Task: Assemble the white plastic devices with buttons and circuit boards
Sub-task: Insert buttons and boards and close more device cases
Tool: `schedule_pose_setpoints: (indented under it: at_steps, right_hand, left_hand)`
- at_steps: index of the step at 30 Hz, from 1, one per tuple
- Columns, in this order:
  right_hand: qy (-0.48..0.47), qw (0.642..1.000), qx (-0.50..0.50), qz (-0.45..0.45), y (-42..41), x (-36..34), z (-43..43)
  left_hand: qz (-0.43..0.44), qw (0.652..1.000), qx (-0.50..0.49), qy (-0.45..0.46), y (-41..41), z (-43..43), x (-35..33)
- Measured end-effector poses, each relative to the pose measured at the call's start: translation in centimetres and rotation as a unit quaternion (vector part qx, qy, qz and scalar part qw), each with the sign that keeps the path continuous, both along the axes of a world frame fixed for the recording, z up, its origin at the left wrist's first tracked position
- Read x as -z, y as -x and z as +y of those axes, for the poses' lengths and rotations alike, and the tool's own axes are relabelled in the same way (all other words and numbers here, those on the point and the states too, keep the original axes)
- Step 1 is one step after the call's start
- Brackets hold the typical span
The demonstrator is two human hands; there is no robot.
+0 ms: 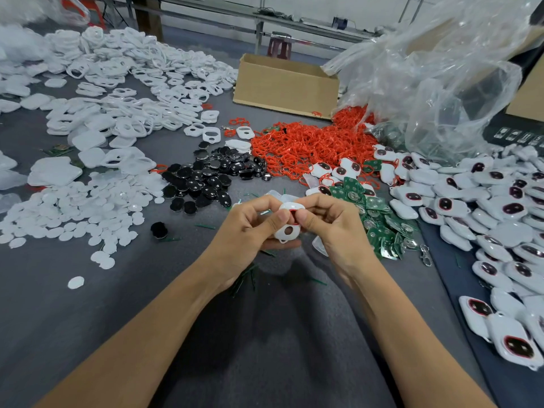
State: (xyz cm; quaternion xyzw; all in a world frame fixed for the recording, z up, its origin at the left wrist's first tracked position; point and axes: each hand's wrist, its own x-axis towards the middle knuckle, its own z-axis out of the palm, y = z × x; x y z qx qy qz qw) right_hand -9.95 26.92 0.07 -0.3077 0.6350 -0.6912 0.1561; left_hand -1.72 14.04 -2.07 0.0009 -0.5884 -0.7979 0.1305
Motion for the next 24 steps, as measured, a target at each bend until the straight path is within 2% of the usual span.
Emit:
schedule_pose_setpoints:
  at_steps: [8, 12, 15, 18, 24]
  right_hand:
    - [-0.080, 0.984, 0.130, 0.093, -0.8, 0.4, -1.2]
    - [-0.073, 0.987, 0.118, 0.087, -0.9, 0.1, -1.1]
    - [-0.073, 0.988, 0.110, 0.085, -1.0, 0.0, -1.0]
    - [-0.083, 0.982, 0.136, 0.100, -1.2, 0.2, -1.4]
    - [-0.089, 0.973, 0.167, 0.130, -1.5, 0.6, -2.1]
  left_hand:
    - [-0.028, 0.998, -0.064, -0.005, 0.4, 0.7, -0.2]
    - [-0.023, 0.997, -0.079, -0.006, 0.3, 0.8, -0.3]
    - [-0.022, 0.989, -0.119, 0.083, 0.3, 0.9, 0.0]
    - [-0.014, 0.967, -0.171, 0.190, 0.3, 1.2, 0.2]
    - [-0.022, 0.951, -0.214, 0.220, 0.6, 1.4, 0.1]
